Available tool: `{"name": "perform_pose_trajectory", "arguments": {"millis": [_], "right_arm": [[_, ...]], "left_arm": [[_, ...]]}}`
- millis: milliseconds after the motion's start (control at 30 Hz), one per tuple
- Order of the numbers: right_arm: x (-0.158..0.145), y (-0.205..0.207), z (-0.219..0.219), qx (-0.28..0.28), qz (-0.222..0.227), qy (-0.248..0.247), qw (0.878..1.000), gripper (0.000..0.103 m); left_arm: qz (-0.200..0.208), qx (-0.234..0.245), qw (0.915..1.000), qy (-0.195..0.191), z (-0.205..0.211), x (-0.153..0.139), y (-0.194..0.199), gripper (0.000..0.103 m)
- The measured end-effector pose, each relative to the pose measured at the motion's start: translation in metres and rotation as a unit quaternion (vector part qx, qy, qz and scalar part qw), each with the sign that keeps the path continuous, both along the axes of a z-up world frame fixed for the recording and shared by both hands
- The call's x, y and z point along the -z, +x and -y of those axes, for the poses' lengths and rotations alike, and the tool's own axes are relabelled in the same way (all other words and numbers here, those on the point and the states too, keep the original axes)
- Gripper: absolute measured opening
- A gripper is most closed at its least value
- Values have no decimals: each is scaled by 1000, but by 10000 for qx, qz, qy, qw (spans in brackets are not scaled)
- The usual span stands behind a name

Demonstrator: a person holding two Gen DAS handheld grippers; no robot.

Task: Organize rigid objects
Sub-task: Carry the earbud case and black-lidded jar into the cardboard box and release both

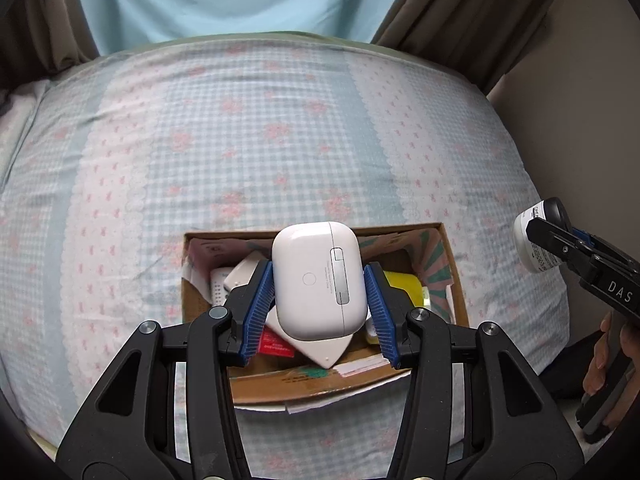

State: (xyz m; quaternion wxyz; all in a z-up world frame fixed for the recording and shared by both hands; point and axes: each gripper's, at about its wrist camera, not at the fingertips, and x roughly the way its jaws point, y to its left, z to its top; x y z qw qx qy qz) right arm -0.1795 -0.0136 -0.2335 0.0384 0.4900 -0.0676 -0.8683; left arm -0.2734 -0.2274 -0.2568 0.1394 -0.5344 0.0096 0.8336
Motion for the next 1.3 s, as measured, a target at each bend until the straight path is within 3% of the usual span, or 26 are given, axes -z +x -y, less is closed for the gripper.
{"name": "perform_pose_trajectory", "arguments": {"millis": [300,667,900,1167,1300], "right_arm": [[30,-9,52,-242,401,117,9988,52],[113,-46,82,-433,1071,201,9931,52],[133,-65,72,-189,1318,119,9910,52],[143,-80,79,-385,1573,48,9868,52],[146,-82,78,-389,1587,86,9865,52]], "left_arm": [[314,-100,9994,-52,50,42,8,43],[747,298,9967,-74,49,115,31,43],[812,448,9956,-116,45,127,35,43],[677,839,9936,-347,38,129,36,43],[628,747,9946,-356,38,130,38,47]]}}
